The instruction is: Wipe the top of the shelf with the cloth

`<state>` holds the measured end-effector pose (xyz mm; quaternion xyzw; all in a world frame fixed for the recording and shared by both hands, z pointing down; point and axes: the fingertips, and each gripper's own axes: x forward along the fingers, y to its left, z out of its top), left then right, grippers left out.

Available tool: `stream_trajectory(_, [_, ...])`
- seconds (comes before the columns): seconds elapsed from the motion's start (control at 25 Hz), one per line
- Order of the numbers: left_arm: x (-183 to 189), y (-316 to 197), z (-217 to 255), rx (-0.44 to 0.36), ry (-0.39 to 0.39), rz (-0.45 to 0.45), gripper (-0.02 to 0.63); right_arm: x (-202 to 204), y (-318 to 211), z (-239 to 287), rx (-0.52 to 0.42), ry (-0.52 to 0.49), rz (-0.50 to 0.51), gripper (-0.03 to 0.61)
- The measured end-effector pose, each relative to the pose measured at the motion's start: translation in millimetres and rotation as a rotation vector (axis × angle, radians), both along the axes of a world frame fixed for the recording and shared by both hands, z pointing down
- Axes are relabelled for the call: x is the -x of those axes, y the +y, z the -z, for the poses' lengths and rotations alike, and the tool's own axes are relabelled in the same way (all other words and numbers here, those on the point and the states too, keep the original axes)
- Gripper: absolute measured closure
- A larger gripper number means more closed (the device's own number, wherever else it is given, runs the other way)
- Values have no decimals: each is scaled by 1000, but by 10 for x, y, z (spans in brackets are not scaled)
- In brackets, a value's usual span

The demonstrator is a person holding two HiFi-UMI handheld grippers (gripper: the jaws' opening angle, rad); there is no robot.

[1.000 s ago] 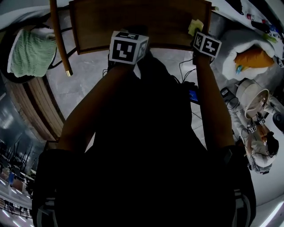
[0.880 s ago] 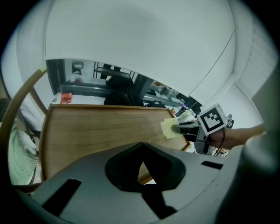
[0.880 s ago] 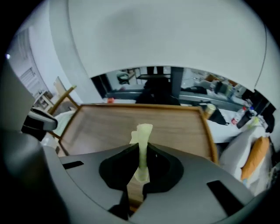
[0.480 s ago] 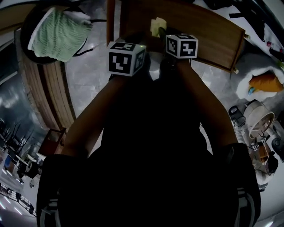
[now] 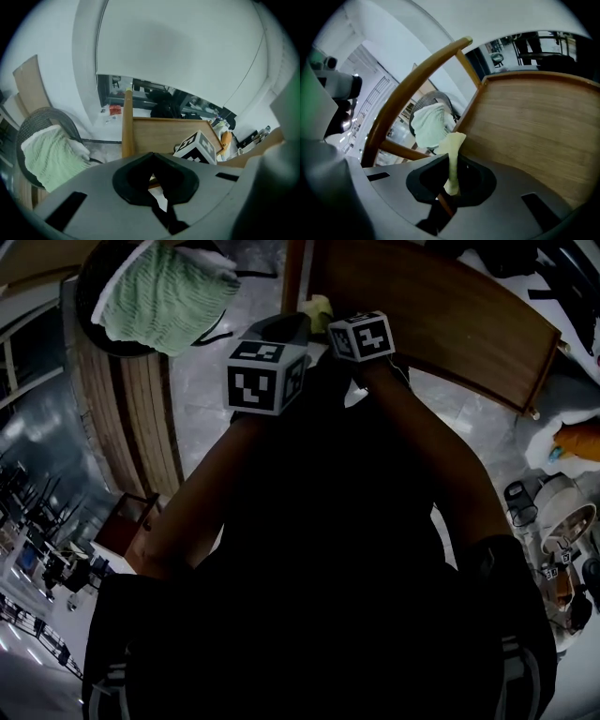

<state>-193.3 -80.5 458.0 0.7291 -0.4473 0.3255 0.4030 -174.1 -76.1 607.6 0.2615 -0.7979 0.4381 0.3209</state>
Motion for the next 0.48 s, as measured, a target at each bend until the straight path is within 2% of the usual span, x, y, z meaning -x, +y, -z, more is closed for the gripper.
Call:
stream_trajectory(0.08, [46, 49, -55, 20, -8, -1, 603, 49, -23, -60, -28, 60, 38, 535])
stream_trajectory(0.28, [-58, 132, -133, 58, 5, -18, 603, 55, -51, -62, -76, 113, 110, 535])
stream_trajectory(0.48, [-405, 135, -284, 81, 14, -52, 603, -468, -8, -77, -59, 163, 65, 535])
